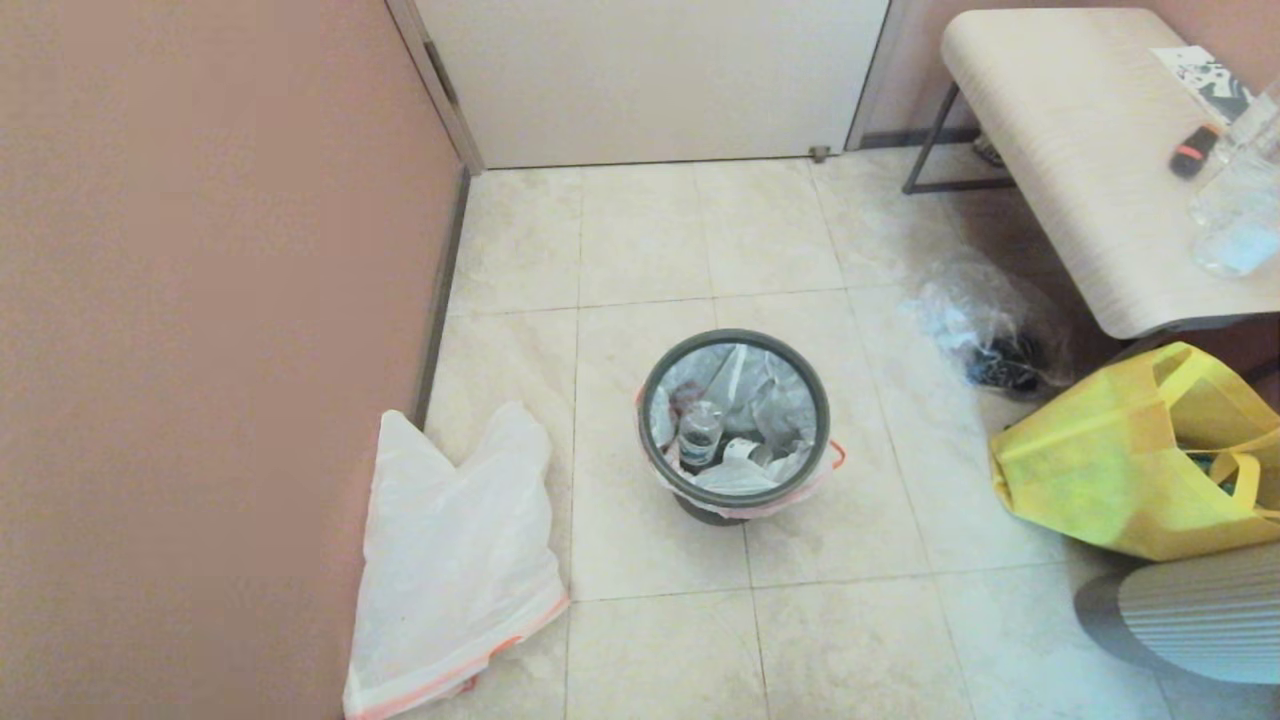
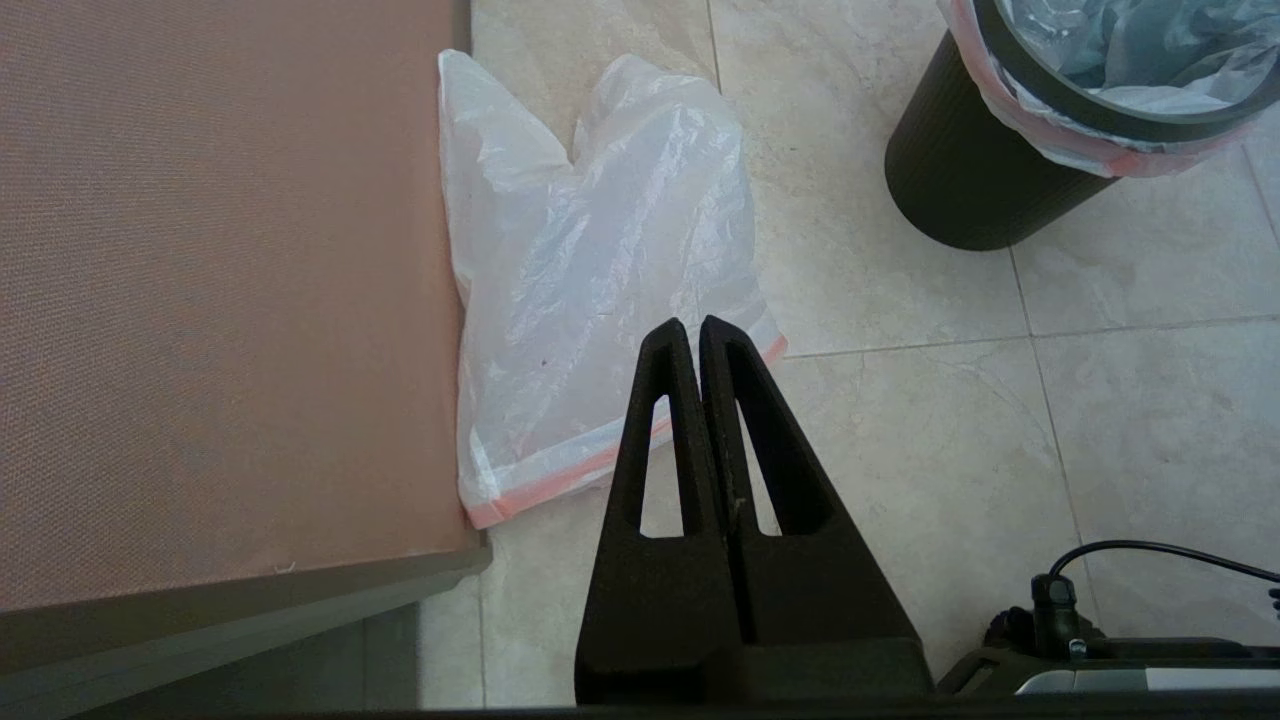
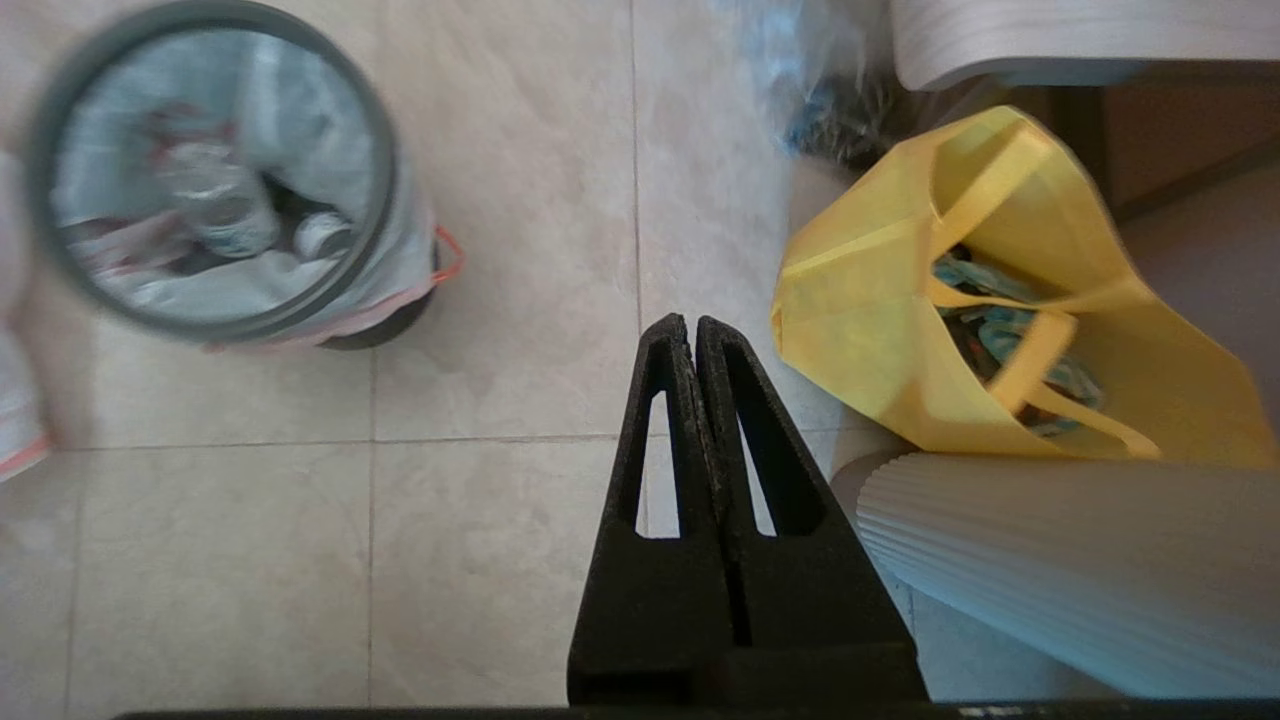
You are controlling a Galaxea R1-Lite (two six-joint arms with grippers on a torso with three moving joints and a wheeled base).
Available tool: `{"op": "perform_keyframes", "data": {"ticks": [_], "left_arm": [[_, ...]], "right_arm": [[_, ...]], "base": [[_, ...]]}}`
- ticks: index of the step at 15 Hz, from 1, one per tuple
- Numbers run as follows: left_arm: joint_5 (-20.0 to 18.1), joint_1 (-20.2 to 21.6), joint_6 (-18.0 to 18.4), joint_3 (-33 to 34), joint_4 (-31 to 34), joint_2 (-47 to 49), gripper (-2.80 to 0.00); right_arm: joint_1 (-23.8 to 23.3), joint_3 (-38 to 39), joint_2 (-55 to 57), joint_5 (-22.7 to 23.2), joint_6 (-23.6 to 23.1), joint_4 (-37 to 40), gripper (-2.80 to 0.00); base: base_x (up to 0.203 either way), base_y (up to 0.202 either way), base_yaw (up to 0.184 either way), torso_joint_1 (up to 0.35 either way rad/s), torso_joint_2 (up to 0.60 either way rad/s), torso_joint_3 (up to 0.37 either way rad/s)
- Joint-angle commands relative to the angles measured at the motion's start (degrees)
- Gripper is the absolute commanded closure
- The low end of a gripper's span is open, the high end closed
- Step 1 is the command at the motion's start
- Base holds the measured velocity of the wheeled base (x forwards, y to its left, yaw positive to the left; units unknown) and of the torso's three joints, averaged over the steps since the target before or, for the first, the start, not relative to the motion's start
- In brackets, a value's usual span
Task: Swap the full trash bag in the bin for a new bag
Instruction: Place the trash can ring on the floor
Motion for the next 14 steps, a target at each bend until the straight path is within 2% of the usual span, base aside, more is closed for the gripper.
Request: {"op": "perform_keyframes", "data": {"ticks": [1,5,9,12,14], "left_arm": [[0.02,0.02,0.00,0.01,0.04,-0.02,0.00],[0.02,0.02,0.00,0.01,0.04,-0.02,0.00],[0.02,0.02,0.00,0.01,0.04,-0.02,0.00],[0.02,0.02,0.00,0.01,0.04,-0.02,0.00],[0.02,0.02,0.00,0.01,0.04,0.06,0.00]], "right_arm": [[0.68,-8.03,19.11,-0.53,1.02,-0.36,0.00],[5.23,-22.66,40.02,-1.47,3.06,-0.60,0.00],[10.04,-33.01,56.38,-3.27,5.94,-0.58,0.00],[15.54,-39.31,62.55,-2.32,9.29,1.57,0.00],[17.07,-42.36,62.84,-0.63,10.60,5.37,0.00]], "base": [[0.000,0.000,0.000,0.000,0.00,0.000],[0.000,0.000,0.000,0.000,0.00,0.000],[0.000,0.000,0.000,0.000,0.00,0.000],[0.000,0.000,0.000,0.000,0.00,0.000],[0.000,0.000,0.000,0.000,0.00,0.000]]}}
